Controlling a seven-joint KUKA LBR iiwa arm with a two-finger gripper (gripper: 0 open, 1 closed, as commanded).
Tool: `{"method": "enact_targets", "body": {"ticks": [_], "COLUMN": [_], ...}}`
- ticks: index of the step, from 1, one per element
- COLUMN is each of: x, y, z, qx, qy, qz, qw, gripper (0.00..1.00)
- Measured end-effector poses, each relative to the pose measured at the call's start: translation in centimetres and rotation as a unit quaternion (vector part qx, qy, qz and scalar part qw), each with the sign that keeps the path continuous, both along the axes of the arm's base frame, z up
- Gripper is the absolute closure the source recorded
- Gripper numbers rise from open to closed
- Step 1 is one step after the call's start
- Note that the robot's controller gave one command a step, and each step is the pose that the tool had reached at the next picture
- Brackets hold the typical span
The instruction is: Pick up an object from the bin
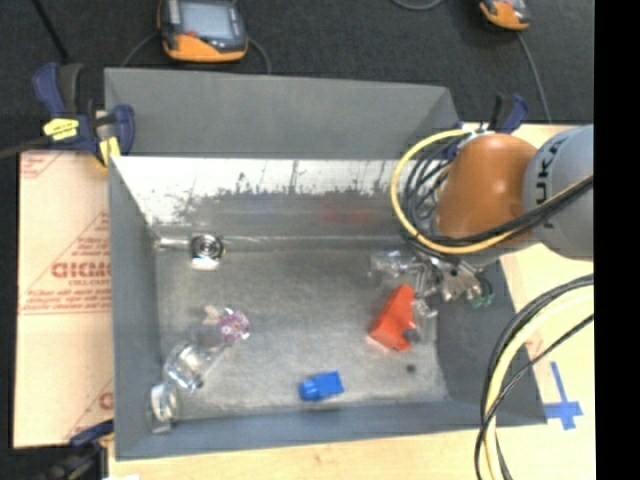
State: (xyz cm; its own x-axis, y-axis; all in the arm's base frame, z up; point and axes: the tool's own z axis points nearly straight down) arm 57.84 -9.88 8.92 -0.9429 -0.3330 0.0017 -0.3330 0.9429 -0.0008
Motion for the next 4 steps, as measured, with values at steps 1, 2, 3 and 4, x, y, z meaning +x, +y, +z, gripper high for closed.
{"method": "enact_targets", "body": {"ticks": [1,2,3,4], "x": [0.2,0.2,-1.5,-1.4], "y": [0.0,0.1,-0.2,-0.1], "z": [0.3,0.2,-1.8,-1.7], "qx": [0.000,0.000,0.001,0.002], "qy": [-0.0032,-0.0029,0.0004,-0.0009], "qz": [0.001,0.001,0.307,0.306], "qw": [1.0000,1.0000,0.9516,0.9522], "gripper": [1.00,0.00,0.00,1.00]}}
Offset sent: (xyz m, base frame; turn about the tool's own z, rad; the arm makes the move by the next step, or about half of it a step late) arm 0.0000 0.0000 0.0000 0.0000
